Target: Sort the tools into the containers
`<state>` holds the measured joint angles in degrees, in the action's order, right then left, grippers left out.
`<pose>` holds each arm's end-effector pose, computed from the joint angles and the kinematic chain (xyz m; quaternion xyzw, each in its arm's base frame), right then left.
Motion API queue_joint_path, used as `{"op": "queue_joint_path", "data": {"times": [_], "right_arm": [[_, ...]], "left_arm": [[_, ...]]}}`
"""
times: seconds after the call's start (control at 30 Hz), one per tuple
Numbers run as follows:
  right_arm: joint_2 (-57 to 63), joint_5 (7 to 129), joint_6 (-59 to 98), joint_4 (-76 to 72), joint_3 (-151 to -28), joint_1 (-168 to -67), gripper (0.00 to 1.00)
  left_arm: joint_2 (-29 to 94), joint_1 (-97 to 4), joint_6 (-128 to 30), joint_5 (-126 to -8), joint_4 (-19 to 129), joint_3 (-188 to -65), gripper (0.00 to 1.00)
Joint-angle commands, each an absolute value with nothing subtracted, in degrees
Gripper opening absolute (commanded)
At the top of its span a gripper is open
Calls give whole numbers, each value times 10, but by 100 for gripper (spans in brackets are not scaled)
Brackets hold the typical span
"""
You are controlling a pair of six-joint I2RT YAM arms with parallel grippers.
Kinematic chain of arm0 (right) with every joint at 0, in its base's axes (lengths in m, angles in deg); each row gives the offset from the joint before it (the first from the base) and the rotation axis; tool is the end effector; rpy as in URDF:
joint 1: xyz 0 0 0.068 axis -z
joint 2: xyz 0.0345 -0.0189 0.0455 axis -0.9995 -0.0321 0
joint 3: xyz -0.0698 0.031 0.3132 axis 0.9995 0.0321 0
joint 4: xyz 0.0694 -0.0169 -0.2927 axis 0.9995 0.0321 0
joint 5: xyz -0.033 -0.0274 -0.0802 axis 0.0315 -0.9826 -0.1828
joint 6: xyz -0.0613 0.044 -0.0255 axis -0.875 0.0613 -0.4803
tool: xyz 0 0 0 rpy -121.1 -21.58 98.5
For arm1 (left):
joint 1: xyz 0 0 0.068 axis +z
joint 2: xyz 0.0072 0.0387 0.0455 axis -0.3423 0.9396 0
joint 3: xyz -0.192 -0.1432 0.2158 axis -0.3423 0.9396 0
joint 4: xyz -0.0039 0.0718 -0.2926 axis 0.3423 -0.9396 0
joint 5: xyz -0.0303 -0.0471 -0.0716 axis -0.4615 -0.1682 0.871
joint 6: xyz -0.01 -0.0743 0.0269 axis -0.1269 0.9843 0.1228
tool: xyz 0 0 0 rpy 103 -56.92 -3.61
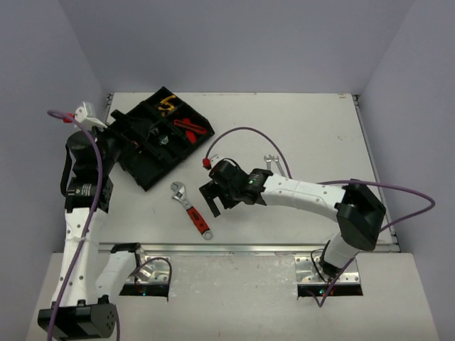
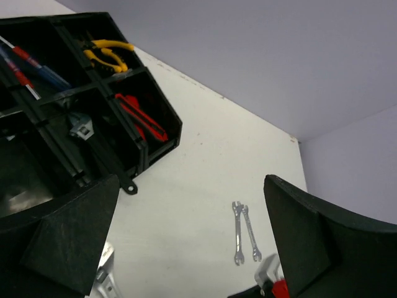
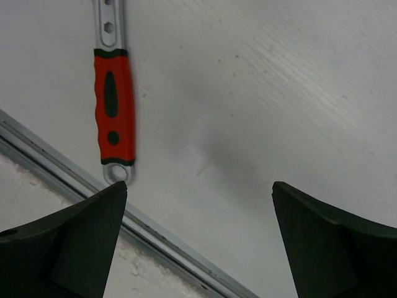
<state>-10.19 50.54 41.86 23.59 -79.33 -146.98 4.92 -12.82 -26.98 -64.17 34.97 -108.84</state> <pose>0.2197 0.3396 0.2254 -0.2177 0.9250 0.1469 0.2746 0.2271 0.0150 0.4102 -0.2134 0.7442 -0.2205 0.5933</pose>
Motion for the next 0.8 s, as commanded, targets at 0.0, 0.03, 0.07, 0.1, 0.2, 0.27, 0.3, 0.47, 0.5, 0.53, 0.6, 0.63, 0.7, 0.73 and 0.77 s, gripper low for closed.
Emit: {"op": "queue_joint_path", "data": {"times": [0.0,0.03,0.07,0.1,0.2,0.27,0.3,0.47,0.5,0.53,0.6,0.63,0.7,0.73,0.77], "right_arm": [[-202,460,435,253,-893,-1490,99],[-240,469,428,258,-924,-1494,99],[-248,472,426,259,-948,-1496,99],[-280,476,423,269,-976,-1500,97],[-362,483,414,296,-1052,-1507,90],[-413,483,399,320,-1120,-1513,81],[-426,482,396,325,-1134,-1517,80],[-500,500,389,337,-1204,-1517,66],[-513,501,386,340,-1215,-1517,62],[-524,500,382,345,-1225,-1517,58],[-546,490,381,357,-1245,-1517,47],[-558,478,381,370,-1257,-1517,41],[-570,466,381,395,-1270,-1518,36],[-574,460,384,402,-1273,-1517,35],[-572,459,386,404,-1268,-1517,35]], "left_arm": [[-21,-129,-355,-758,233,-1054,100],[-52,-129,-365,-779,224,-1039,100],[-73,-129,-367,-791,226,-1023,100],[-97,-129,-367,-800,232,-1005,100],[-155,-131,-365,-814,250,-963,100],[-173,-135,-363,-819,245,-969,100],[-172,-138,-360,-825,245,-968,100],[-162,-151,-353,-827,245,-964,100],[-164,-152,-353,-826,245,-964,100],[-168,-153,-352,-825,245,-964,100],[-172,-154,-351,-826,244,-962,100],[-172,-154,-350,-826,244,-963,100],[-172,-155,-350,-826,245,-962,100],[-172,-155,-350,-826,245,-962,100],[-172,-155,-350,-825,246,-962,100]]}}
